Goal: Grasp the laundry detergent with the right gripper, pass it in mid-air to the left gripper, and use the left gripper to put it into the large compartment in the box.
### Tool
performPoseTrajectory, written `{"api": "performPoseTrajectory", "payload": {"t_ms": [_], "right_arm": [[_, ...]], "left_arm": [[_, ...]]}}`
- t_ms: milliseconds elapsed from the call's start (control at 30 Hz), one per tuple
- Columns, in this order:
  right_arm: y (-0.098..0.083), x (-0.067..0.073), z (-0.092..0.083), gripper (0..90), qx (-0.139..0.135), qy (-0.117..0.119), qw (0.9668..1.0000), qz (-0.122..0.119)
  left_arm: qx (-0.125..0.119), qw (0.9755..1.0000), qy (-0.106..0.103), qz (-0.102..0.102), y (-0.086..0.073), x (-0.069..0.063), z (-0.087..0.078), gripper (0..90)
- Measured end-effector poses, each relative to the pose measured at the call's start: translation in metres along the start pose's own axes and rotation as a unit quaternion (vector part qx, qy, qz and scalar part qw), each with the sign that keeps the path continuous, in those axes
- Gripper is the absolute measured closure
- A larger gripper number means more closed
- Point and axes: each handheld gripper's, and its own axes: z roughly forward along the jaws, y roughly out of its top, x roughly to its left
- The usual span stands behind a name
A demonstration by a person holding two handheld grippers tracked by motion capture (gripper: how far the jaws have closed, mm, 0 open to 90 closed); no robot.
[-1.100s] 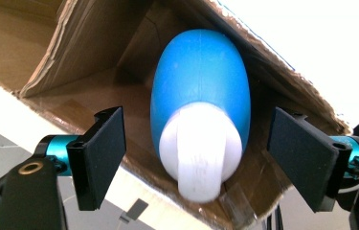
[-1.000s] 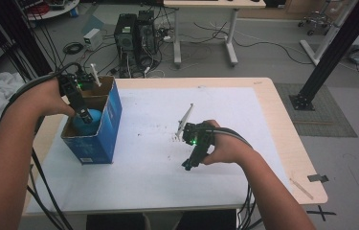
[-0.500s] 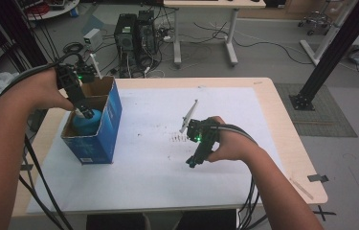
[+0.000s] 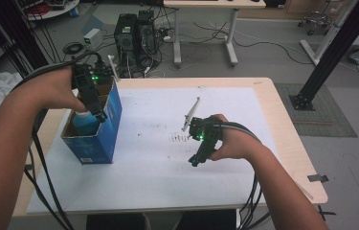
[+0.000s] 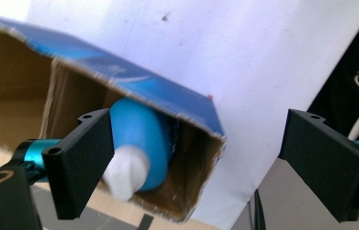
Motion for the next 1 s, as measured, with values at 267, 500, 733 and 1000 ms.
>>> {"api": "performPoseTrajectory", "payload": {"t_ms": [267,500,733,1000], "right_arm": [[0.000,-0.001,-0.003,12.3,0.010,-0.001,0.9999,0.000],[0.000,-0.004,-0.005,12.3,0.028,-0.004,0.9996,0.004],[0.002,-0.007,-0.003,12.3,0.044,-0.006,0.9990,0.011],[0.004,-0.006,0.000,12.4,0.042,-0.005,0.9991,0.003]], "left_arm": [[0.005,0.9987,-0.013,0.050,0.020,-0.015,0.013,6.6],[0.009,0.9954,-0.032,0.090,0.040,-0.030,0.032,5.6],[0.021,0.9921,-0.022,0.122,0.055,-0.040,0.055,5.6],[0.025,0.9910,-0.023,0.130,0.060,-0.042,0.069,5.6]]}}
